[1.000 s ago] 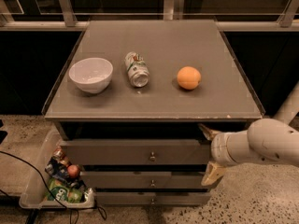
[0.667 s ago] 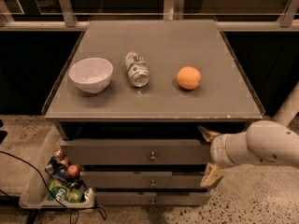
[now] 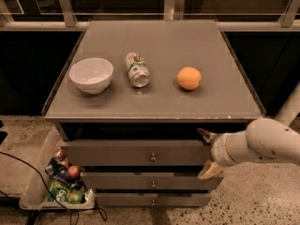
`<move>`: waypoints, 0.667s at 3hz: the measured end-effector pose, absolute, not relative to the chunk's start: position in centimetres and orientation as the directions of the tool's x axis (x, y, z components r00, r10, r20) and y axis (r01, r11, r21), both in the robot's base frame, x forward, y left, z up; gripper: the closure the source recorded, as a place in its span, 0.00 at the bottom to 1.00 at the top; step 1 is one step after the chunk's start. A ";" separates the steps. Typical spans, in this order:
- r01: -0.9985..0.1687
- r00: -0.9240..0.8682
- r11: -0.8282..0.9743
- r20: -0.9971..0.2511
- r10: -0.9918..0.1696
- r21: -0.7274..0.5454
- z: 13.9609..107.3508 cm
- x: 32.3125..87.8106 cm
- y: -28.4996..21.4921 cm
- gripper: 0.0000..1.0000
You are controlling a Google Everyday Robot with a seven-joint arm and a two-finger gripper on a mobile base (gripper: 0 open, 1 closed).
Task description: Open top drawer
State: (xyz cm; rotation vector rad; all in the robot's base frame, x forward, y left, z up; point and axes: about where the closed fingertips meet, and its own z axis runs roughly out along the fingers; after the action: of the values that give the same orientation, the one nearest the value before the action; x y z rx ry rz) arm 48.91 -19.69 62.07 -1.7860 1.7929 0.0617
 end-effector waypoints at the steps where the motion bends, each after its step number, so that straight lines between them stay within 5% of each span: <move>1: -0.923 0.086 0.093 -0.437 -0.895 -0.373 62.1 48.9 -19.7 0.31; 2: -0.923 0.086 0.093 -0.437 -0.895 -0.373 62.4 49.0 -19.7 0.54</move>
Offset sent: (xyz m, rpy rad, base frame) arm -0.0002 0.0011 0.0051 -0.0099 -0.0030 0.0051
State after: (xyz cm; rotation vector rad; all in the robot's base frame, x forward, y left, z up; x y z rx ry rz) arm 49.05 -19.69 62.43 -1.7861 1.7928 0.0618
